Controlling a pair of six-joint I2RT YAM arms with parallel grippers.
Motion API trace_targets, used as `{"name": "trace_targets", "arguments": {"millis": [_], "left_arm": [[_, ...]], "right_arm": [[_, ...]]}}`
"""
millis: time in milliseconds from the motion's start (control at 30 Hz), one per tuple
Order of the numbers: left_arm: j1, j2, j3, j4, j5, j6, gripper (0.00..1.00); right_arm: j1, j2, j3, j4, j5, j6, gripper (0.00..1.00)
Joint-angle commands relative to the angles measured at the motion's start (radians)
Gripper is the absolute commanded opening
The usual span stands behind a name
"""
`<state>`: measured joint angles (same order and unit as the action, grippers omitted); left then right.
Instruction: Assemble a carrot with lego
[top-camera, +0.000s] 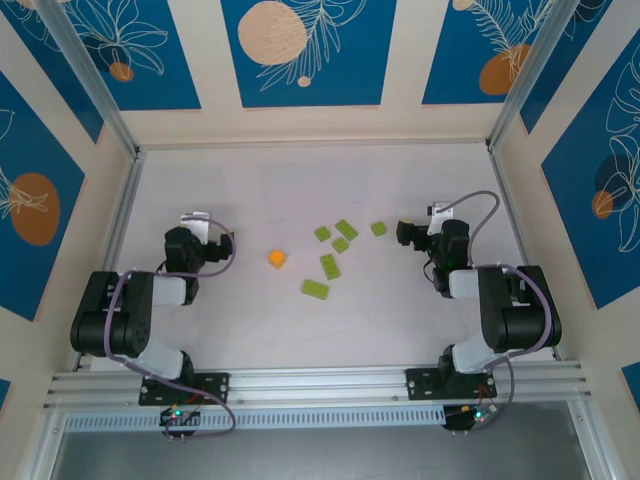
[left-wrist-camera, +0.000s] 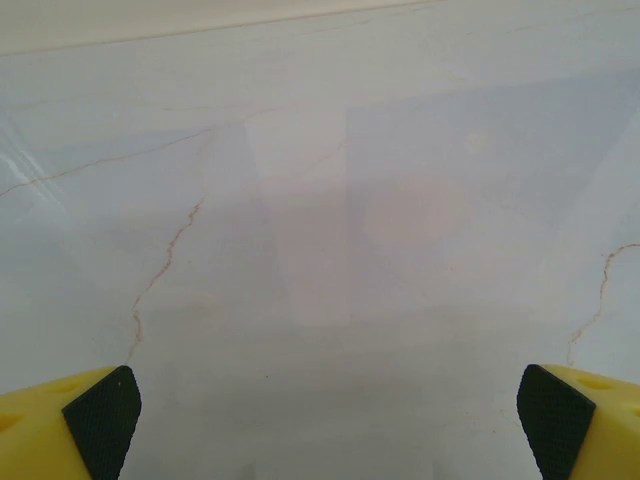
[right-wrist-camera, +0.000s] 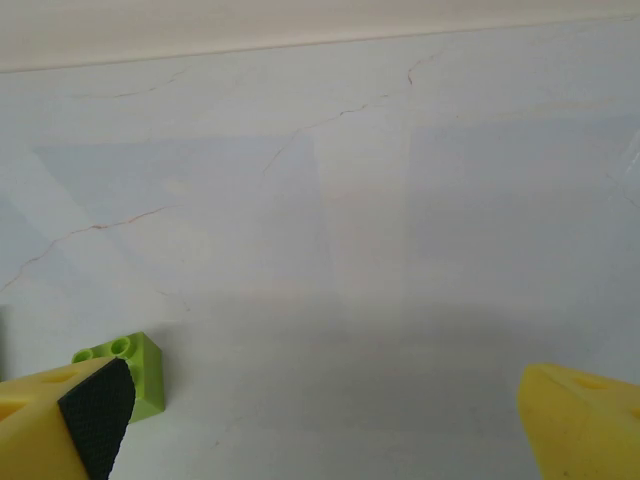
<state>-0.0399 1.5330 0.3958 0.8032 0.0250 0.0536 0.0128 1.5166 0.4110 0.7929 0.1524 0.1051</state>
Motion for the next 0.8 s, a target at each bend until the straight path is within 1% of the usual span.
{"name": "trace_targets", "arguments": {"millis": [0, 467, 500, 567, 600, 633, 667, 700, 733, 767], "left_arm": [[-0.009, 0.001, 0.012, 0.014, -0.005, -0.008, 0.99], [-0.009, 0.003, 0.014, 0.013, -0.005, -0.007, 0.99], [-0.009, 0.002, 0.014, 0.013, -0.005, -0.008, 0.99], [-0.009, 0.000, 0.011, 0.018, -0.005, -0.008, 0.99], [-0.009, -0.016, 0.024, -0.003, -0.019, -0.010, 0.99], [-0.009, -0.051, 0.058, -0.102, -0.032, -0.016, 0.99], [-0.011, -0.108, 0.131, -0.288, -0.072, -0.042, 0.99], [-0.011, -0.151, 0.206, -0.457, -0.133, -0.086, 0.99], [-0.011, -0.186, 0.274, -0.606, -0.174, -0.104, 0.99], [-0.011, -0.222, 0.303, -0.673, -0.154, -0.102, 0.99]], "right_arm": [[-0.005, 0.005, 0.001, 0.021, -0.017, 0.006, 0.99], [-0.004, 0.005, 0.000, 0.021, -0.017, 0.005, 0.99], [-0.004, 0.006, 0.001, 0.021, -0.017, 0.005, 0.98], [-0.003, -0.001, 0.001, 0.022, -0.003, 0.010, 0.90], [0.003, -0.029, 0.018, -0.039, 0.041, 0.021, 0.88], [0.012, -0.056, 0.046, -0.124, 0.093, 0.029, 0.87], [0.021, -0.107, 0.103, -0.273, 0.144, 0.043, 0.87], [0.027, -0.140, 0.161, -0.390, 0.164, 0.069, 0.86], [0.029, -0.167, 0.218, -0.527, 0.169, 0.130, 0.86], [0.028, -0.196, 0.274, -0.633, 0.118, 0.179, 0.86]]}}
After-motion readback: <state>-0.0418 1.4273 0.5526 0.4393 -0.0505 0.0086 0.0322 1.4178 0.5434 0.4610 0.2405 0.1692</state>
